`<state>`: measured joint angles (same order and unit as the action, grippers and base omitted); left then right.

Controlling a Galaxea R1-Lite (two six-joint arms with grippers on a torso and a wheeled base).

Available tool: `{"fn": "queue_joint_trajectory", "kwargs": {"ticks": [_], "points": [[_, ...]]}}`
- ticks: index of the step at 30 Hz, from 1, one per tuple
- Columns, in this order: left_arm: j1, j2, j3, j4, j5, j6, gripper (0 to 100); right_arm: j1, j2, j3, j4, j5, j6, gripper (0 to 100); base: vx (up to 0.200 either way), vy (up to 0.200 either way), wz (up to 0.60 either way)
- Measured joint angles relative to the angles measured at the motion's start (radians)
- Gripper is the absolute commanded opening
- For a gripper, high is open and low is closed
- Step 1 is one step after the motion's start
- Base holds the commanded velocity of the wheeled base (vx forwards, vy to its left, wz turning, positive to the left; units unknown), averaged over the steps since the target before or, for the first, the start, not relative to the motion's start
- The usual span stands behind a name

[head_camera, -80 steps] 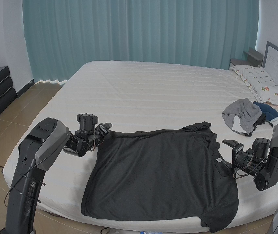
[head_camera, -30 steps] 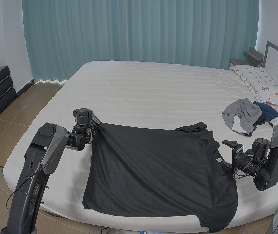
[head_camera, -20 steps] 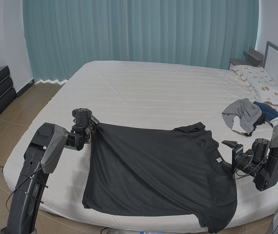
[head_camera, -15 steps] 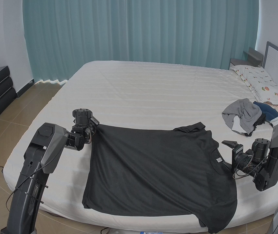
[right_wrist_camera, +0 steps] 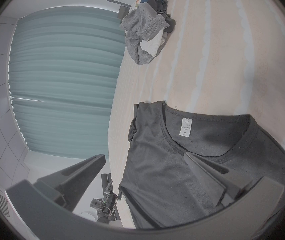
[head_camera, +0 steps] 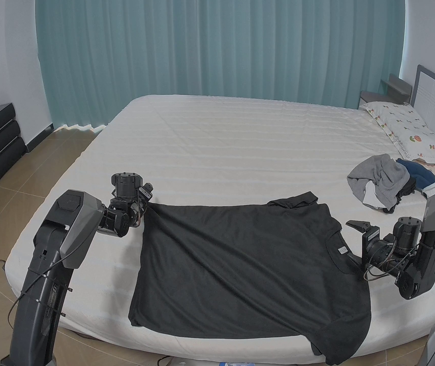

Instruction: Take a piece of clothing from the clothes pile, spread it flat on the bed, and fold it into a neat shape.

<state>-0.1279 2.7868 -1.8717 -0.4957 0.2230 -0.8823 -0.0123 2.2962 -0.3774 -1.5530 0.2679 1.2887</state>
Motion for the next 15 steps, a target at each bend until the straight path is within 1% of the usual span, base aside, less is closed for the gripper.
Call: {"fn": "queue_joint_trajectory", "kwargs": {"ticks": [4, 7, 11, 13, 15], "points": [[0.003, -0.059, 0.092, -0.005, -0.019, -0.039, 100, 0.0, 0.0, 0.0, 0.0, 0.0, 0.0, 100, 0.0, 0.0, 0.0], [0.005, -0.119, 0.186, -0.023, -0.042, -0.057, 100, 0.0, 0.0, 0.0, 0.0, 0.0, 0.0, 100, 0.0, 0.0, 0.0], [0.006, -0.199, 0.332, -0.073, -0.105, -0.065, 100, 0.0, 0.0, 0.0, 0.0, 0.0, 0.0, 100, 0.0, 0.0, 0.0], [0.005, -0.256, 0.429, -0.116, -0.156, -0.07, 100, 0.0, 0.0, 0.0, 0.0, 0.001, 0.0, 100, 0.0, 0.0, 0.0], [0.0, -0.301, 0.494, -0.14, -0.184, -0.072, 100, 0.0, 0.0, 0.0, 0.0, 0.001, 0.0, 100, 0.0, 0.0, 0.0]]}}
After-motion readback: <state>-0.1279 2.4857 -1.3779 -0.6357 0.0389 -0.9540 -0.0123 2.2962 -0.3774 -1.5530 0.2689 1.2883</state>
